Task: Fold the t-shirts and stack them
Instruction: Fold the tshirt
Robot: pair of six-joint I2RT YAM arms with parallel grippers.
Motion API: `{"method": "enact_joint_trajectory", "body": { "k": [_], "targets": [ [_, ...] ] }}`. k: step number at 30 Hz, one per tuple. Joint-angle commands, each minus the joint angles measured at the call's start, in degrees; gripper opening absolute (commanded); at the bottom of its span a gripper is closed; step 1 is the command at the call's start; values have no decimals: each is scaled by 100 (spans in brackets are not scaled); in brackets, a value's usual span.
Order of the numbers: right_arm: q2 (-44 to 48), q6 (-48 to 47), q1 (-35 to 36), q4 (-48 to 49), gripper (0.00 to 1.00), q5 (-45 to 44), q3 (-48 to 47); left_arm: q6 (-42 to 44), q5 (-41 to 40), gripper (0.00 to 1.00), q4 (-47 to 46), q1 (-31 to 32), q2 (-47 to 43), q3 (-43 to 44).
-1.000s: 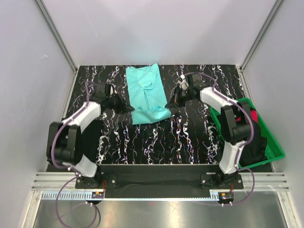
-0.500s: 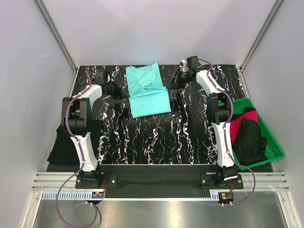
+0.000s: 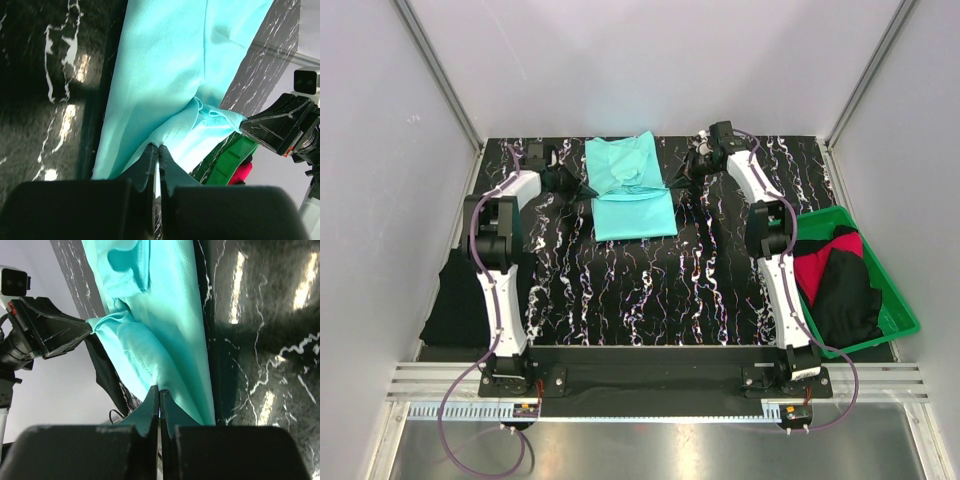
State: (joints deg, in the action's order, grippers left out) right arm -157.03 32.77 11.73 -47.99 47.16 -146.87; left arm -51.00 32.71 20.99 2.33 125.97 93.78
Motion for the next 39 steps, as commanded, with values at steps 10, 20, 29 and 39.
{"method": "enact_joint_trajectory", "body": {
  "k": [10,20,29,39],
  "targets": [
    [-786,2084,-425,1538,37,426,-1459,890,-1485,41,634,-391,-669,545],
    [1216,529,-461,1178,42,365,1369,1848,-99,53,424,-259,-1215,-42],
    [2053,80,-13,1186,35,496,2865,1252,1009,45,-1061,549,-1059,-1117],
    [2168,475,251,1722,31,584,3674,978,1247,45,-1370,383,524,351]
  ]
}}
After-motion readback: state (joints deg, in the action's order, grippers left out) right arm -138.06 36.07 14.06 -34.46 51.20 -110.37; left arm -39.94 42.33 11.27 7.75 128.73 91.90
